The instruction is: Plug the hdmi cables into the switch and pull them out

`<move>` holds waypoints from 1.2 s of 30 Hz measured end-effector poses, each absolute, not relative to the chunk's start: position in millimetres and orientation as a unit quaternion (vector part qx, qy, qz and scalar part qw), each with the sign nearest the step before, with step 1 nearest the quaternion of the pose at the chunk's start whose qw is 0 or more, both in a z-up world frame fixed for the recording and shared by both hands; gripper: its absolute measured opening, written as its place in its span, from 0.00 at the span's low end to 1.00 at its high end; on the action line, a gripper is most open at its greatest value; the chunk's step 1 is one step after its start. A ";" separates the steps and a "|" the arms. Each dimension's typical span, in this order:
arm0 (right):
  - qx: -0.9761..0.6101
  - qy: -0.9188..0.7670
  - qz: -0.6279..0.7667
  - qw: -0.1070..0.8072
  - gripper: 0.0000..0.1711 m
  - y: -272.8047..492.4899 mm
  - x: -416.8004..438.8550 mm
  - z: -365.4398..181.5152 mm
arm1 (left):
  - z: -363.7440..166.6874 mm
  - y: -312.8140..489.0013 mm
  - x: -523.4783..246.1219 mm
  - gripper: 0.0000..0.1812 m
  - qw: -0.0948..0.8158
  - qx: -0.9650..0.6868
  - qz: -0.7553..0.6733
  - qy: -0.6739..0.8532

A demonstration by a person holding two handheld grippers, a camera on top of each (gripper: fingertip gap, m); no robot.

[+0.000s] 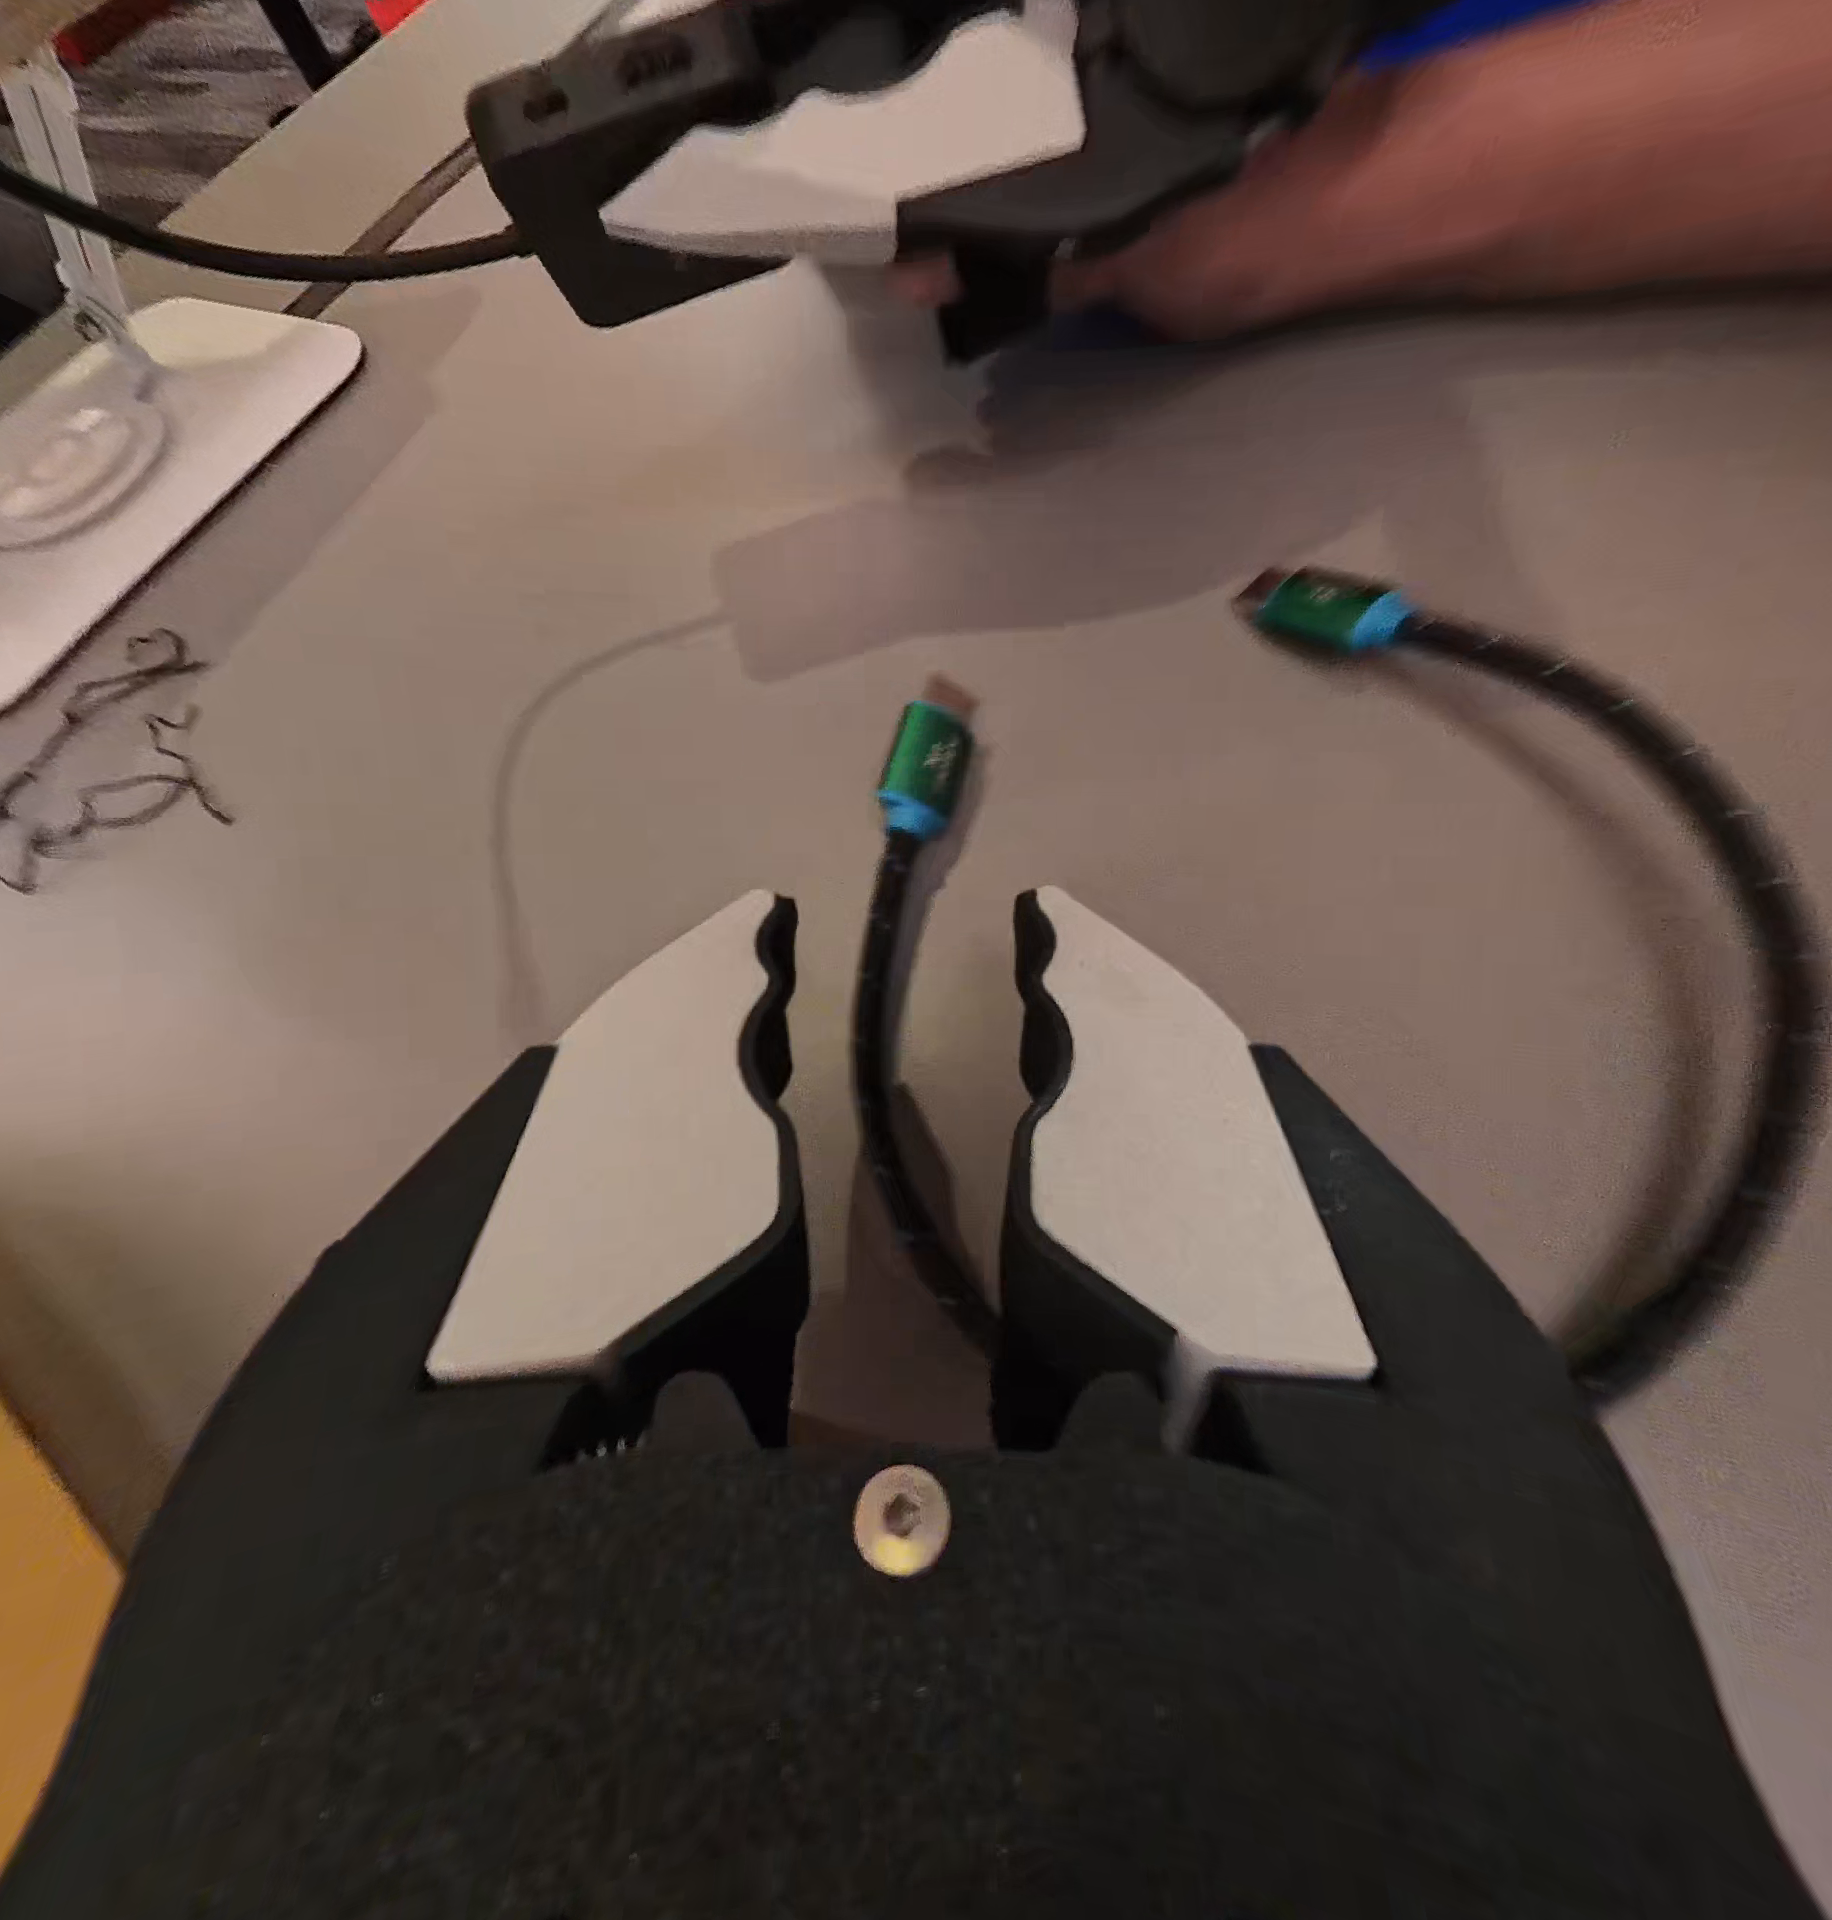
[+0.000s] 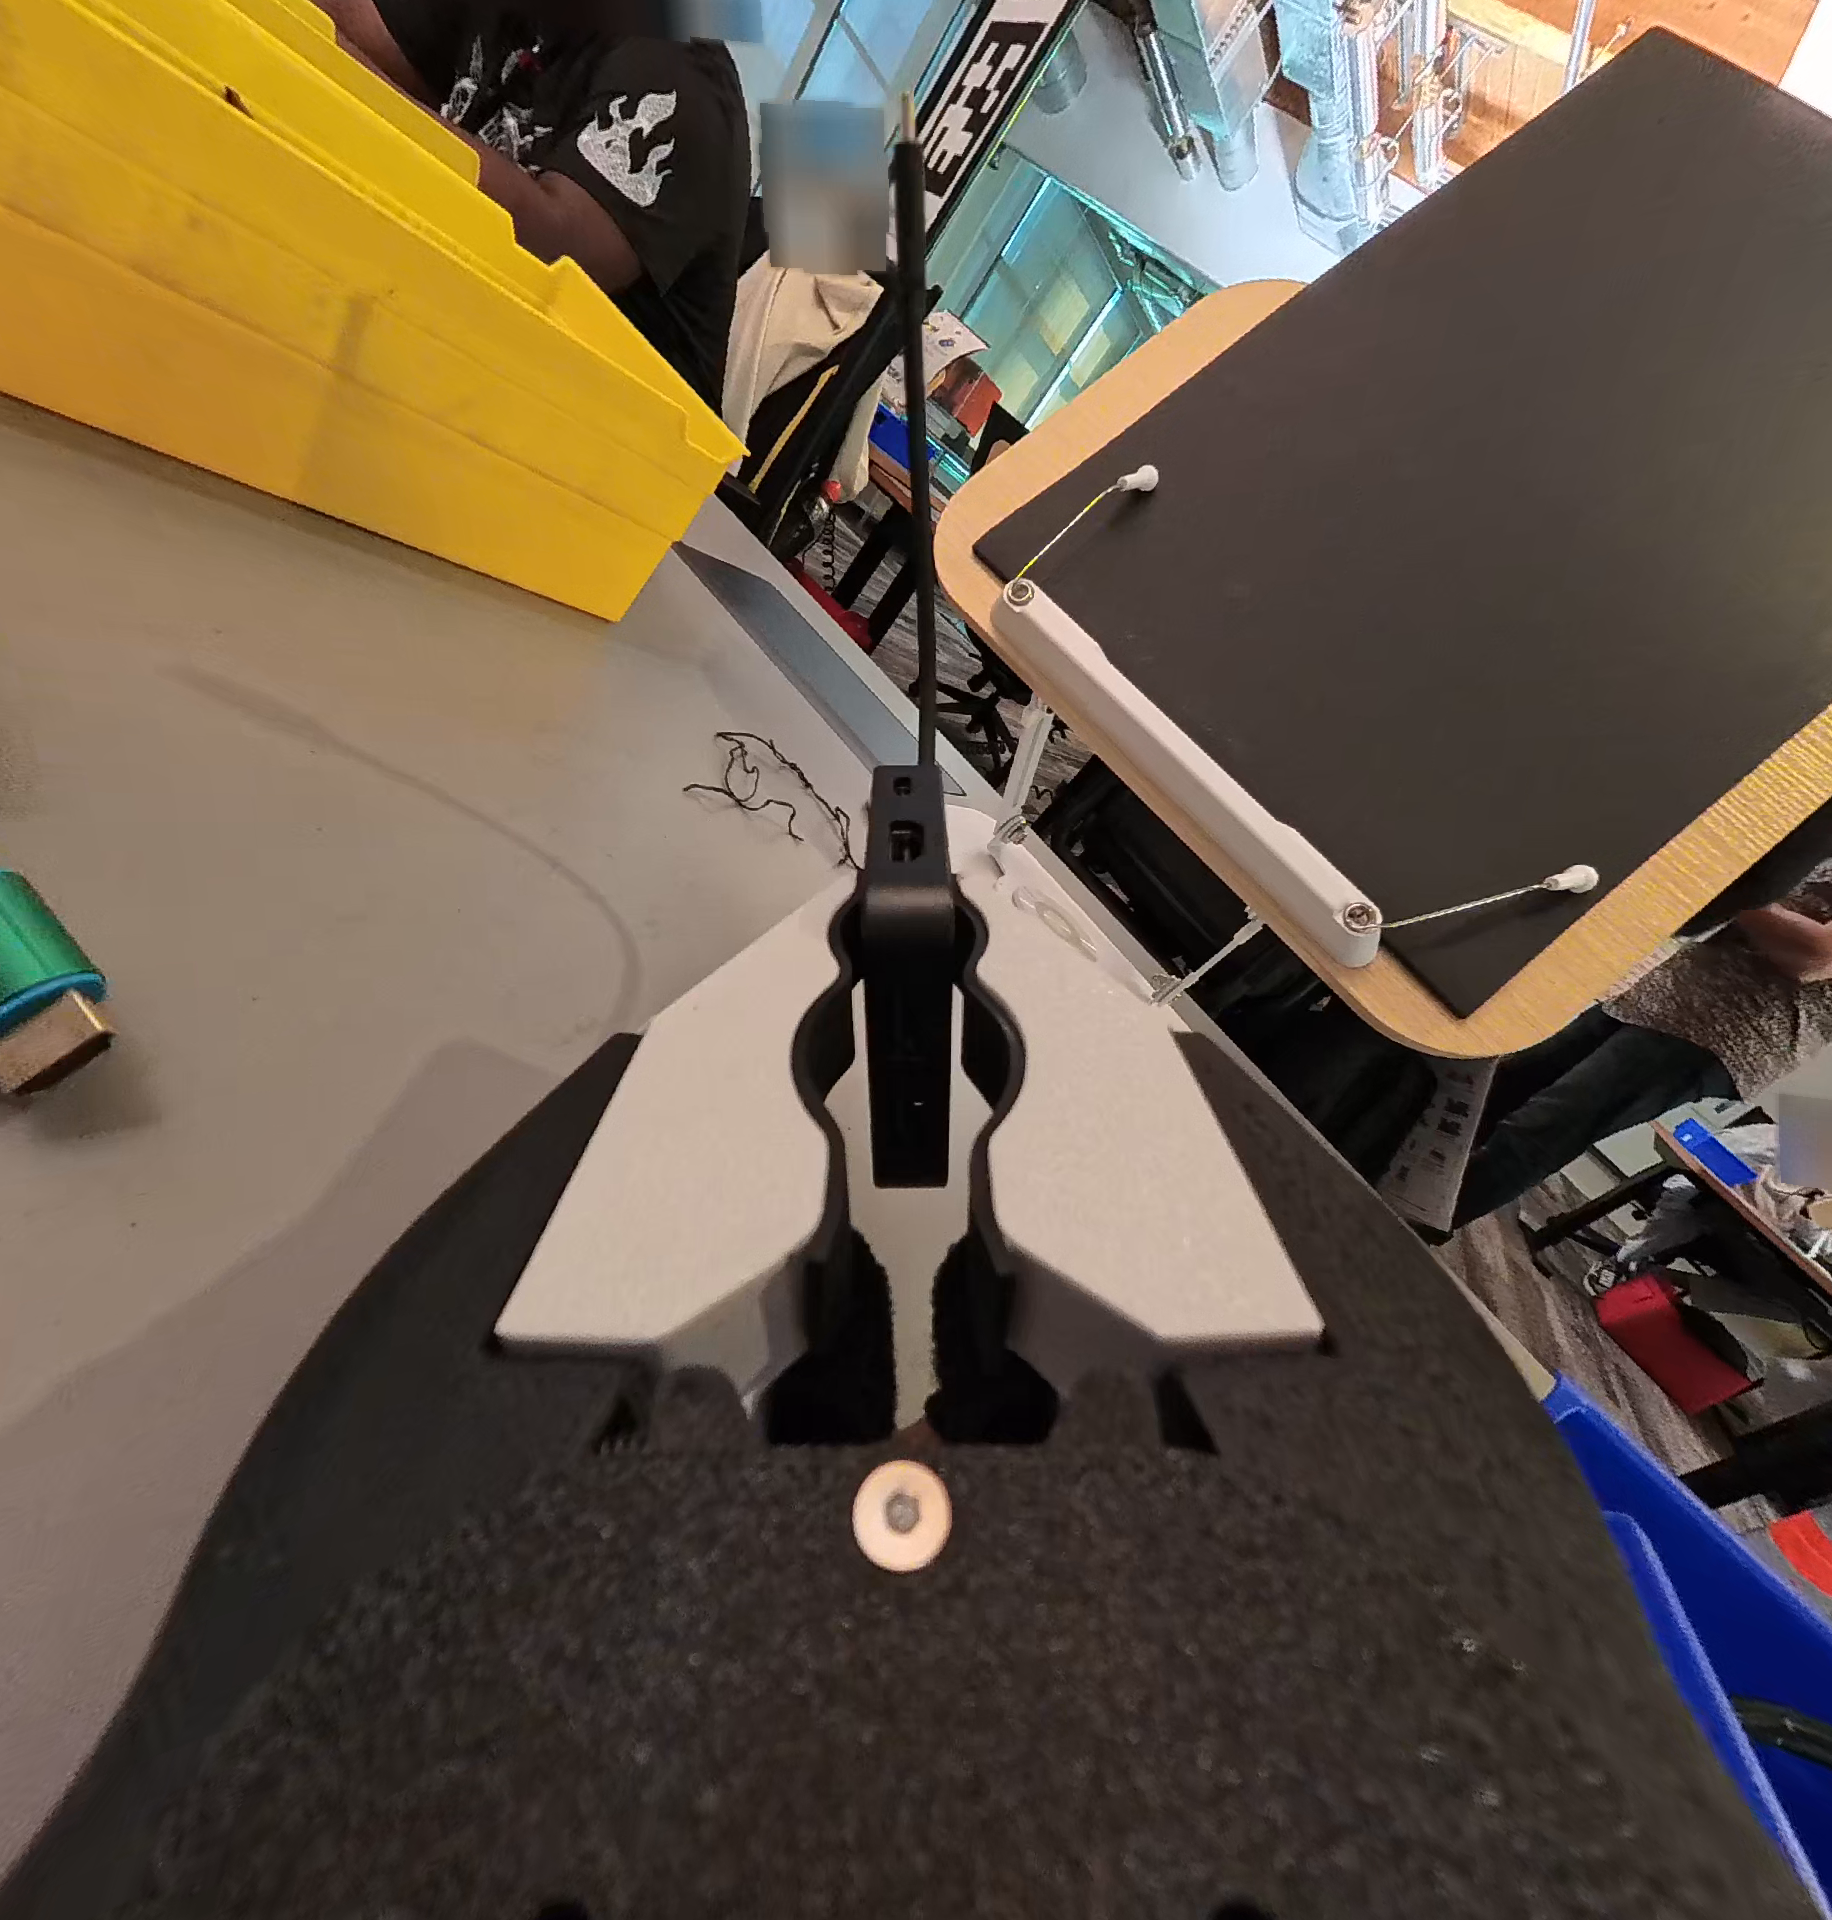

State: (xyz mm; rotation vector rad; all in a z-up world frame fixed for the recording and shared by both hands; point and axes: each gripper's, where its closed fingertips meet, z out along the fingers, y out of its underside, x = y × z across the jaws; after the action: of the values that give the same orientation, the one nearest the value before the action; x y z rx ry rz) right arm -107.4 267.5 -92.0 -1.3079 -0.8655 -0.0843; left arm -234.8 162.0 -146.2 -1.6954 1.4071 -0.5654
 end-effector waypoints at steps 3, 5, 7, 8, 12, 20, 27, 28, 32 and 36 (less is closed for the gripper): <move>-0.591 -0.390 -0.034 0.705 0.07 267.9 -107.5 -93.0 | -161.2 175.1 -224.3 0.20 0.400 -0.658 -0.168 0.615; -0.591 -0.392 -0.033 0.704 0.07 267.6 -107.9 -93.6 | -171.9 175.2 -216.5 0.20 0.370 -0.657 -0.161 0.637; -0.589 -0.396 -0.035 0.703 0.07 267.0 -109.3 -94.5 | -190.7 177.5 -217.5 0.14 0.316 -0.686 -0.151 0.638; -0.587 -0.400 -0.038 0.702 0.07 266.5 -110.4 -95.1 | -191.3 176.1 -215.2 0.10 0.303 -0.697 -0.172 0.626; -0.566 -0.423 -0.067 0.704 0.08 263.4 -116.6 -97.1 | -193.0 172.8 -219.6 0.04 0.268 -0.716 -0.174 0.621; -0.442 -0.502 -0.223 0.709 0.07 246.2 -141.3 -100.4 | -161.5 164.2 -213.3 0.04 0.221 -0.770 -0.350 0.485; -0.370 -0.523 -0.258 0.723 0.07 228.8 -160.2 -96.6 | -130.7 163.2 -208.7 0.03 0.191 -0.756 -0.497 0.381; -0.369 -0.525 -0.259 0.722 0.07 228.8 -160.6 -97.5 | -129.8 163.4 -207.9 0.03 0.189 -0.754 -0.507 0.373; -0.366 -0.539 -0.259 0.713 0.07 227.8 -164.1 -103.4 | -131.1 164.7 -204.9 0.04 0.189 -0.756 -0.509 0.365; -0.370 -0.550 -0.257 0.703 0.07 228.7 -166.5 -109.3 | -141.4 170.1 -205.5 0.04 0.216 -0.773 -0.446 0.395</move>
State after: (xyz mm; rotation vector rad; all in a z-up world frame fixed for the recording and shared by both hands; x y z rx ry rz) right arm -166.5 228.7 -109.3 -0.8233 -1.2241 -0.5723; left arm -205.5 170.1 -141.4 -2.1431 1.0934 -1.2368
